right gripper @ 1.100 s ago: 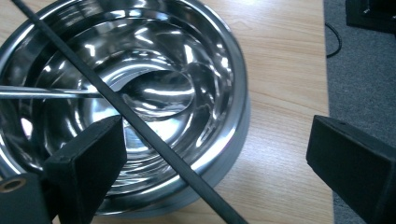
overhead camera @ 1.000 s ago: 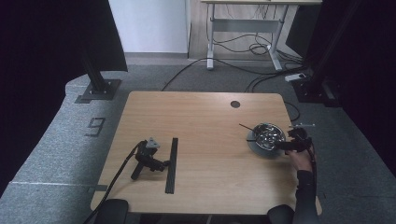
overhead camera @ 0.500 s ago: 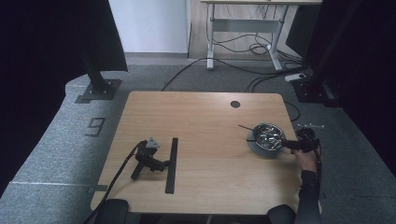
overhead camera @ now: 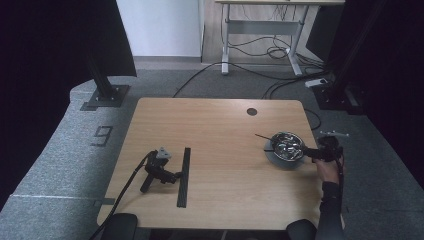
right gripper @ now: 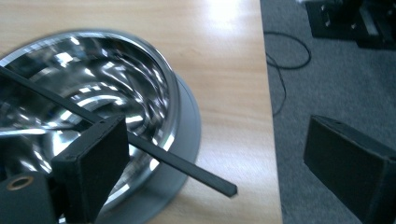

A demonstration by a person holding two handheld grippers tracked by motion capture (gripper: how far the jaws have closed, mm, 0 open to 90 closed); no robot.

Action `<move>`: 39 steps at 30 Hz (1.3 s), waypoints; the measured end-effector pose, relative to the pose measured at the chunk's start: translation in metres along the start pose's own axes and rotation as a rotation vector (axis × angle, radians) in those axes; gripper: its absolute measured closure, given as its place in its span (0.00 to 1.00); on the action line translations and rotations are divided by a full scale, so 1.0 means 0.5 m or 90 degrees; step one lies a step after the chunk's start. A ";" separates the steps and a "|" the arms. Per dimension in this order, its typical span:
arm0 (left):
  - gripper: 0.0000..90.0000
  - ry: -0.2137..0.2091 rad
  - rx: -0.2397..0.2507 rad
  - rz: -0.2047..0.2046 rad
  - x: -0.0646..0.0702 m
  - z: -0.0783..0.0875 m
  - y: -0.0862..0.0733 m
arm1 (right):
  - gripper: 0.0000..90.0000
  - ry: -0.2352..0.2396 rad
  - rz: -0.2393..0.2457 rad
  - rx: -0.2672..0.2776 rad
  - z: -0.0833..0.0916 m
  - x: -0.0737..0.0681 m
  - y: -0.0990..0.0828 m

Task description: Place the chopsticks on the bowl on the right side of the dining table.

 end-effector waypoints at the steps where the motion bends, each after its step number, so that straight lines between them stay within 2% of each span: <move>1: 0.00 0.000 0.000 0.000 0.000 0.000 0.000 | 0.05 0.005 -0.001 0.001 0.001 -0.003 0.004; 2: 0.00 0.000 0.000 0.000 0.000 0.000 0.000 | 0.02 0.009 0.007 -0.007 0.001 -0.015 0.014; 6: 0.00 0.000 0.000 0.000 0.000 0.000 0.000 | 0.00 0.016 0.021 0.008 0.001 -0.033 0.032; 7: 0.00 0.000 0.000 0.000 0.000 0.000 0.000 | 0.00 0.018 0.031 0.009 0.000 -0.050 0.052; 9: 0.00 0.000 0.000 0.000 0.000 0.000 0.000 | 0.00 0.020 0.032 0.012 0.000 -0.057 0.063; 11: 0.00 0.000 0.000 0.000 -0.001 0.000 0.000 | 0.00 0.027 0.036 0.018 -0.002 -0.080 0.092; 12: 0.00 0.000 0.000 0.000 -0.001 0.000 0.000 | 0.00 0.027 0.036 0.018 -0.002 -0.080 0.092; 15: 0.00 0.000 0.000 0.000 -0.001 0.000 0.000 | 0.00 0.043 0.052 0.011 -0.027 -0.119 0.121; 18: 0.00 0.000 0.000 0.001 0.000 0.000 0.000 | 0.00 0.043 0.077 0.002 -0.047 -0.143 0.121; 20: 0.00 0.000 0.000 0.001 0.000 0.000 0.000 | 0.00 0.042 0.083 0.002 -0.050 -0.147 0.120; 22: 0.00 0.000 0.000 0.000 0.000 0.000 0.000 | 0.00 0.045 0.072 0.010 -0.052 -0.146 0.117; 24: 0.00 0.000 0.000 0.000 0.000 0.000 0.000 | 0.00 0.031 0.065 0.016 -0.052 -0.139 0.116; 29: 0.00 0.000 0.000 0.000 0.000 0.000 0.000 | 0.00 0.021 0.059 0.008 -0.063 -0.136 0.111; 39: 0.00 0.000 0.000 -0.001 0.000 0.000 0.000 | 0.00 0.020 0.077 -0.026 -0.092 -0.154 0.096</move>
Point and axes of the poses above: each handheld gripper's, and its own axes: z roughly backward along the jaws, y roughly out of its top, x roughly to its right, the point moved 1 cm from there along -z, roughly forward along the jaws, and after that the axes turned 5 degrees about -y, right-handed, at the moved point
